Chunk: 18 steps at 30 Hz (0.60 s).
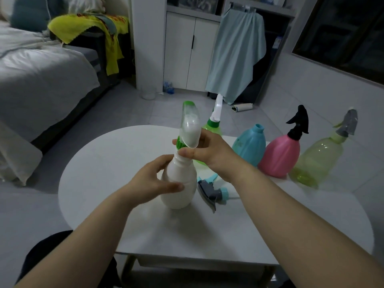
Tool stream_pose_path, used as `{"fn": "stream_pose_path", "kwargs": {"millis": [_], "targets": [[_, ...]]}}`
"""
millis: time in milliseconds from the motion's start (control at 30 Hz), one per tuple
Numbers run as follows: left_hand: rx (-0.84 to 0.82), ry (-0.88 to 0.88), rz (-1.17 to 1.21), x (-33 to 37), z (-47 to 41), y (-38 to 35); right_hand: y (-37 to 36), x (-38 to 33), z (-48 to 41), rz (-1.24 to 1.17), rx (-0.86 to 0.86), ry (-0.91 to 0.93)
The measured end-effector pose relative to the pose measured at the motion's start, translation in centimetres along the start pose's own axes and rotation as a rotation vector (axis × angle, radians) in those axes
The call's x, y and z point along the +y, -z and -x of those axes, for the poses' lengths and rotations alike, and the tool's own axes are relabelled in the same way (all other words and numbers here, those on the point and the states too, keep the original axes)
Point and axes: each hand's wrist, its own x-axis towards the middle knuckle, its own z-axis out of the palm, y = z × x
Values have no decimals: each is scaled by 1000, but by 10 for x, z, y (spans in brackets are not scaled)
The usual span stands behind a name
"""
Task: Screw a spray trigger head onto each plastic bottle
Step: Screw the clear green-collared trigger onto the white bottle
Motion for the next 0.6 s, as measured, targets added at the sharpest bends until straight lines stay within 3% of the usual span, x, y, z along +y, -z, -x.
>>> {"fn": "stream_pose_path", "kwargs": {"millis": [100, 167, 333, 400, 467, 600], "targets": [[342, -17, -220, -4, 4, -24, -2, 3, 0, -8, 25, 18], [412, -23, -266, -6, 6, -30, -1, 4, 0, -14, 6, 26], [-64, -8, -1, -3, 4, 4, 9, 6, 1, -31, -147, -3], [-152, 10, 31, 1, 2, 7, 9, 7, 1, -32, -151, -17], [-72, -2, 18, 0, 1, 2, 9, 8, 0, -51, -128, -5], [321, -28, -185, -4, -2, -26, 5, 11, -2, -62, 12, 71]]}}
